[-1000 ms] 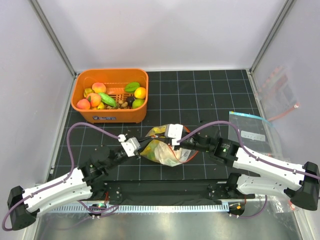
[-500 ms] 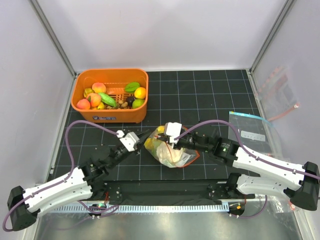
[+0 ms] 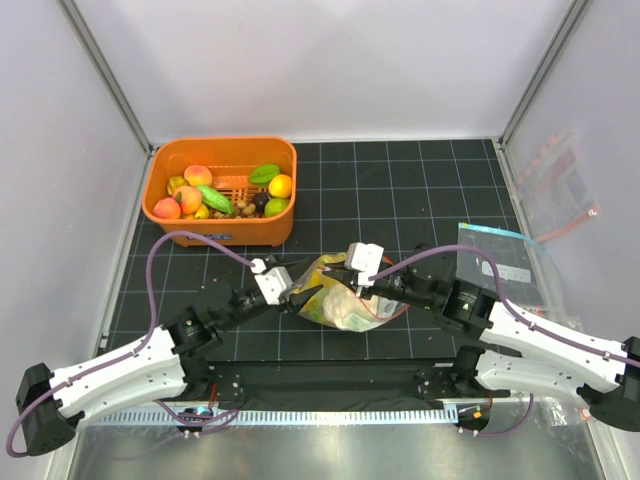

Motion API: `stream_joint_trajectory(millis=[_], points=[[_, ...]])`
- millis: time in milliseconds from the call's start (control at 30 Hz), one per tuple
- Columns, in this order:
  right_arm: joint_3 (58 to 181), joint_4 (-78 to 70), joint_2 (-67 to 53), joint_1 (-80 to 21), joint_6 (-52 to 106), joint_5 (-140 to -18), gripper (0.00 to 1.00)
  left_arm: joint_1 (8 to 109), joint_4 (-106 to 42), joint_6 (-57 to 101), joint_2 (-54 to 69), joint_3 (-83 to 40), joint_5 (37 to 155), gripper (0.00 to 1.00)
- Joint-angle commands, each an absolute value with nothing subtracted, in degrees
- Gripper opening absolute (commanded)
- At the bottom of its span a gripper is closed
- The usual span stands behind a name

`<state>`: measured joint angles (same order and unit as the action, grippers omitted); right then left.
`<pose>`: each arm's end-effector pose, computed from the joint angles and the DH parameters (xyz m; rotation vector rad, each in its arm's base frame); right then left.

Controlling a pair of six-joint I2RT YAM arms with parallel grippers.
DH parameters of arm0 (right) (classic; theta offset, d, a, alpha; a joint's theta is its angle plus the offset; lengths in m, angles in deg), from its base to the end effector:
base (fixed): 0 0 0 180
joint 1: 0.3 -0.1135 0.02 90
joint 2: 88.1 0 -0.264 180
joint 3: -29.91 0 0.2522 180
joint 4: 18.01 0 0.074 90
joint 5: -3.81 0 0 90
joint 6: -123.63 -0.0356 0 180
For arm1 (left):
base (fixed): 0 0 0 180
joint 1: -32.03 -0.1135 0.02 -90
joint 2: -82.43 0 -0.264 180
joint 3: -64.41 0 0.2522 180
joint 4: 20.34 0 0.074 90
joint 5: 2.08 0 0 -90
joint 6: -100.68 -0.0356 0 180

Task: Place the food in the zip-top bag and seal the zipper
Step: Zip the zipper food storage bag at the center of the board.

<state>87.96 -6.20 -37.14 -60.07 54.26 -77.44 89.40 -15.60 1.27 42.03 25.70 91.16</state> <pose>0.1025 0.1866 0.3407 -1.1805 1.2127 0.6424 0.0956 -0.1530 0.2830 0.8971 1.2764 -0.7087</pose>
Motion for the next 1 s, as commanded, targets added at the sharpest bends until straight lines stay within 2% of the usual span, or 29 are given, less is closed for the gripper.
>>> stream_joint_trajectory(millis=[0,267,567,667,733,767,867,900,967], points=[[88.8,-11.5,-39.0,-60.1,53.6,-76.1,0.01,89.4,-13.4,2.1,44.3,24.5,95.1,0.62],[89.9,-9.5,-38.4,-60.1,53.7,-74.3,0.01,89.4,-11.2,2.9,46.3,25.4,97.9,0.61],[90.3,-8.6,-38.2,-60.1,53.8,-70.7,0.01,89.4,-10.7,2.2,42.9,24.3,99.3,0.61],[90.9,-7.8,-37.4,-60.1,53.9,-69.2,0.01,89.4,-9.8,0.9,41.2,24.1,100.0,0.56],[91.2,-7.0,-37.0,-60.1,53.9,-68.7,0.01,89.4,-9.3,0.6,40.3,24.1,100.0,0.47],[91.5,-6.8,-36.8,-60.1,54.0,-68.4,0.01,89.4,-9.8,0.4,40.1,23.9,100.0,0.35],[91.4,-6.7,-36.7,-60.0,54.0,-69.3,0.01,89.4,-10.8,0.4,40.6,23.7,98.7,0.11],[91.5,-6.5,-36.7,-60.1,54.1,-69.7,0.01,89.4,-10.8,0.5,41.0,23.8,98.2,0.0],[91.6,-6.4,-36.4,-60.1,54.4,-70.4,0.01,89.4,-9.8,0.8,42.9,25.0,97.9,0.0]])
